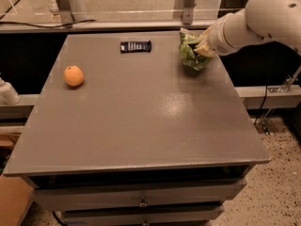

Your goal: Move green jalapeno chip bag near rxbar blueberry

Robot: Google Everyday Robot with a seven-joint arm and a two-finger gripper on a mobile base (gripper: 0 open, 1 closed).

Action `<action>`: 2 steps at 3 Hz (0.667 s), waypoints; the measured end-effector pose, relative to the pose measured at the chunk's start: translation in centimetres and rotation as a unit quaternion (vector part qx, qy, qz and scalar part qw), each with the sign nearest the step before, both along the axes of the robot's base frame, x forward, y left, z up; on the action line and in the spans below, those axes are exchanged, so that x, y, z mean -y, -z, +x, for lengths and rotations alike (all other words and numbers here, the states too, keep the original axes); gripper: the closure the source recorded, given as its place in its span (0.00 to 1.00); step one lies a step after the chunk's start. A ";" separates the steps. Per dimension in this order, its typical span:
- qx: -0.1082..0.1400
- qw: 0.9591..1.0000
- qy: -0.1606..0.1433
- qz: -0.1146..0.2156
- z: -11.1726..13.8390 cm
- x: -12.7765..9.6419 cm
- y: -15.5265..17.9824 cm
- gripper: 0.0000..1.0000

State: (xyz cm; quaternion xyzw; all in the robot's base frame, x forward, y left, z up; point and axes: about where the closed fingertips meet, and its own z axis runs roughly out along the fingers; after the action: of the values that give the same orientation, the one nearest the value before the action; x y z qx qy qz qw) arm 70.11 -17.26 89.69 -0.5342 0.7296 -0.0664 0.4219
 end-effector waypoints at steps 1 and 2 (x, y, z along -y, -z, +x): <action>0.005 1.000 -0.007 0.012 4.0 -2.5 -0.3 1.00; 0.007 0.999 -0.023 0.022 6.8 -5.9 -1.0 1.00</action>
Offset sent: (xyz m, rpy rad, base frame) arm 0.0998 0.0962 0.0231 0.0701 -0.0239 0.0796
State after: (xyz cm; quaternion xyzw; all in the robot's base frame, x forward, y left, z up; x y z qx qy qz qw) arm 76.91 -11.39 90.73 -0.5405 0.7156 -0.0441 0.4402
